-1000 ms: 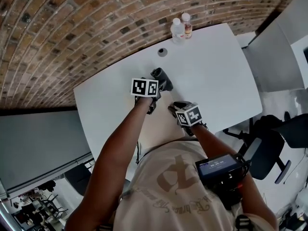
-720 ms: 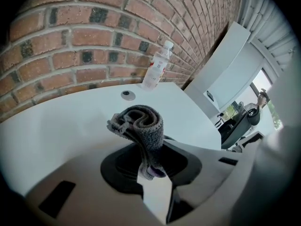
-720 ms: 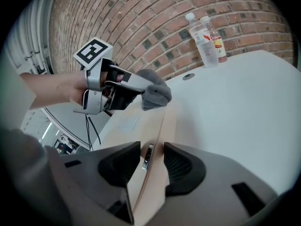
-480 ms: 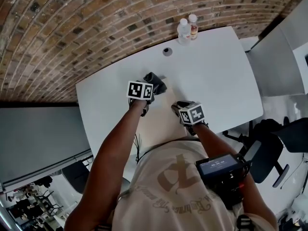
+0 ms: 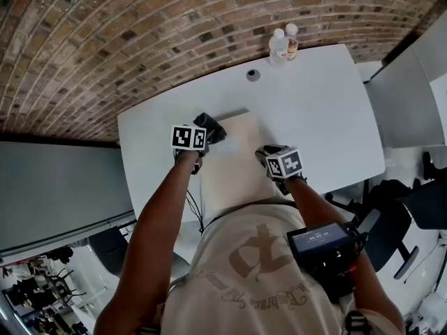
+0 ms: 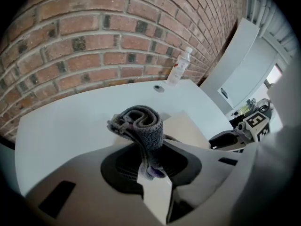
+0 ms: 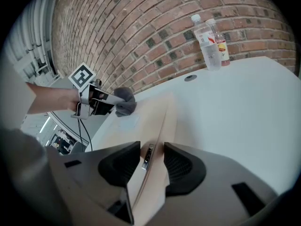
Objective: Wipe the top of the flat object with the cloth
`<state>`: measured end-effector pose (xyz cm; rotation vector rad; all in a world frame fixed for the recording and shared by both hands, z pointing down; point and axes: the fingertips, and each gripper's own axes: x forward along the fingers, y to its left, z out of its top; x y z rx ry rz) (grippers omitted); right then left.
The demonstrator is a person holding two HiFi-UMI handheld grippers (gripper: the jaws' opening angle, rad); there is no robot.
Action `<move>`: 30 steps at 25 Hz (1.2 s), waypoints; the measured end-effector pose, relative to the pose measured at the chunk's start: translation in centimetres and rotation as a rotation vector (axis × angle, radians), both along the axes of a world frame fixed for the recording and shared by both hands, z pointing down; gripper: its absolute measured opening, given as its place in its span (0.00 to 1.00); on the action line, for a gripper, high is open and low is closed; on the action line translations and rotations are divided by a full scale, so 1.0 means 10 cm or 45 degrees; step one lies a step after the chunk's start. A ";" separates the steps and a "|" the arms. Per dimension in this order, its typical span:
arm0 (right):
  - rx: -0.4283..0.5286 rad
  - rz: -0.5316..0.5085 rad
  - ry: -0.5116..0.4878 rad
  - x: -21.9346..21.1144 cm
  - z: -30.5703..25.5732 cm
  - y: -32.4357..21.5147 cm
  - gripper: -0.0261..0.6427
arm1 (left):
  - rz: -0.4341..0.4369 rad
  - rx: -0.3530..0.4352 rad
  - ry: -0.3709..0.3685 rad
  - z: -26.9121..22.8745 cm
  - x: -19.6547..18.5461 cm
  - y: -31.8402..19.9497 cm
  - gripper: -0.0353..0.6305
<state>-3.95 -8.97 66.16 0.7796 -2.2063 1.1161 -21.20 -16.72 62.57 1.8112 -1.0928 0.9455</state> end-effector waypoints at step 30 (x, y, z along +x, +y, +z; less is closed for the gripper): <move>0.061 0.043 -0.023 0.04 -0.13 0.10 0.28 | -0.069 0.102 0.291 -0.48 0.20 0.37 0.22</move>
